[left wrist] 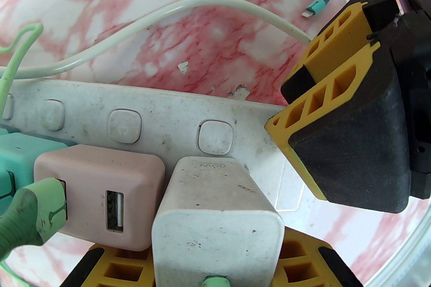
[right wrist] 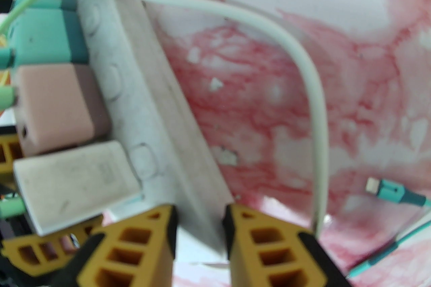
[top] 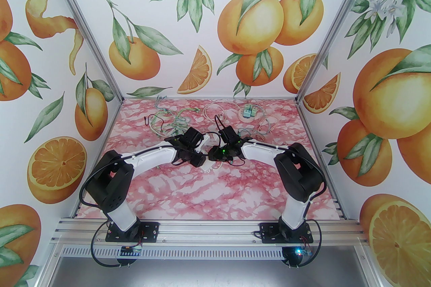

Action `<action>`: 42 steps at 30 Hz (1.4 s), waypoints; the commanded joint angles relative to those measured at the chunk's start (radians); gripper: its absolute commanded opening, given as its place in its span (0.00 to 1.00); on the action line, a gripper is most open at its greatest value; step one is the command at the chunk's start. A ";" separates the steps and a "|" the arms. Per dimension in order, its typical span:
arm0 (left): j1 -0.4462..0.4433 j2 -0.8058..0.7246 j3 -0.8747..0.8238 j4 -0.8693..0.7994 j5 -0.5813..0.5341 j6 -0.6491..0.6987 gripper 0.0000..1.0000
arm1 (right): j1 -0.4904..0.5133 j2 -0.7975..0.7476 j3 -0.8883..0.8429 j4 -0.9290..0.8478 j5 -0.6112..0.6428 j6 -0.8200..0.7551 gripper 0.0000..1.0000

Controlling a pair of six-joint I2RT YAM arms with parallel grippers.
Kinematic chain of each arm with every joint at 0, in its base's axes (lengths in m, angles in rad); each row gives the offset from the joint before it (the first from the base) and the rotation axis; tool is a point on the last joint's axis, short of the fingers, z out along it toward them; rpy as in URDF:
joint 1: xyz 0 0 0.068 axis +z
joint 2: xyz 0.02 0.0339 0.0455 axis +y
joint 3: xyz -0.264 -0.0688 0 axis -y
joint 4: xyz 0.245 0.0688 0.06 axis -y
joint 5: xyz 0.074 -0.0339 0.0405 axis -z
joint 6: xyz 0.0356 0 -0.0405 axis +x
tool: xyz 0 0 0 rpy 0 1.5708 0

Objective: Pull the plug off the socket

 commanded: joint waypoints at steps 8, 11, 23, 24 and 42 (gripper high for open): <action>0.050 -0.115 -0.001 0.091 0.128 -0.099 0.23 | 0.006 0.044 -0.028 -0.121 0.106 -0.039 0.30; 0.018 -0.106 0.015 0.054 0.063 -0.057 0.22 | 0.006 0.045 -0.021 -0.131 0.111 -0.046 0.29; -0.095 -0.082 0.031 0.023 -0.114 -0.028 0.22 | 0.017 0.059 -0.021 -0.143 0.125 -0.062 0.29; -0.094 -0.085 0.037 0.022 -0.109 -0.033 0.22 | 0.018 0.060 -0.021 -0.142 0.128 -0.062 0.29; -0.033 -0.138 0.062 0.007 -0.063 -0.054 0.22 | 0.022 0.061 -0.038 -0.124 0.137 -0.047 0.29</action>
